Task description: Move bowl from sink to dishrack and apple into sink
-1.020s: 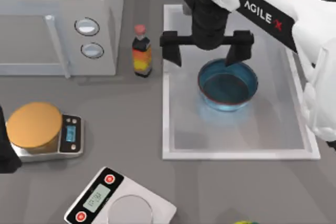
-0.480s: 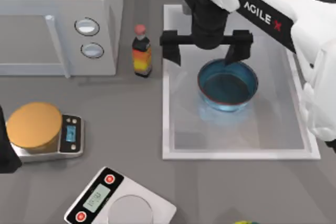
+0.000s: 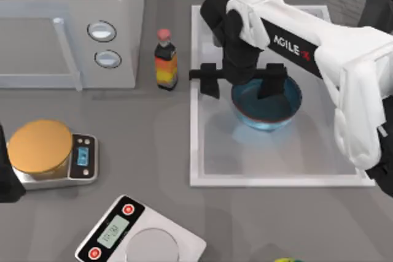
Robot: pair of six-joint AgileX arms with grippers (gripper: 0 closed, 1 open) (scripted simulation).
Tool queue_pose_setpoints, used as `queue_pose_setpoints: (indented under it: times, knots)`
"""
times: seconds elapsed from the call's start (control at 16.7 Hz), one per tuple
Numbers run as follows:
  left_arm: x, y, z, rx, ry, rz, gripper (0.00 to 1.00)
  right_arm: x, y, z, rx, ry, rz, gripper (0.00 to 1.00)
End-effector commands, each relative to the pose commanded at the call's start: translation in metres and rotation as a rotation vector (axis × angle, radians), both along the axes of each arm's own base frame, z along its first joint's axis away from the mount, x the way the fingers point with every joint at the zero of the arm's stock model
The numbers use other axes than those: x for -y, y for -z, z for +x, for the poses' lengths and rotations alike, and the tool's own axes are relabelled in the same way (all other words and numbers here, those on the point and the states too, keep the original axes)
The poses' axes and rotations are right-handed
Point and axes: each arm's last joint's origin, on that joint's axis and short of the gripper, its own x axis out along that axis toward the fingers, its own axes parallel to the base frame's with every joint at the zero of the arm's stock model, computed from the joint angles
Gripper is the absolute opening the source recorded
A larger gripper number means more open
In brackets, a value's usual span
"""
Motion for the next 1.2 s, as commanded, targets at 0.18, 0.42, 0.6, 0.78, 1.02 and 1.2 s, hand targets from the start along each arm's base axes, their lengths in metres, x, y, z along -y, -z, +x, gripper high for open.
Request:
queue_pose_setpoints:
  times: [0.18,0.42,0.6,0.78,1.02,1.2]
  knots:
    - [0.0,0.0,0.0,0.0,0.0,0.0,1.0,-0.0029,0.0015,-0.0012,0.002,-0.001,0.001,1.0]
    - [0.0,0.0,0.0,0.0,0.0,0.0,1.0,-0.0029,0.0015,-0.0012,0.002,-0.001,0.001,0.77]
    - [0.0,0.0,0.0,0.0,0.0,0.0,1.0,-0.0029,0.0015,-0.0012,0.002,-0.001,0.001,0.55]
    - [0.0,0.0,0.0,0.0,0.0,0.0,1.0,-0.0029,0.0015,-0.0012,0.002,-0.001,0.001,0.32]
    - [0.0,0.0,0.0,0.0,0.0,0.0,1.0,-0.0029,0.0015,-0.0012,0.002,-0.001,0.001,0.02]
    - [0.0,0.0,0.0,0.0,0.0,0.0,1.0,-0.0029,0.0015,-0.0012,0.002,-0.001,0.001,0.0]
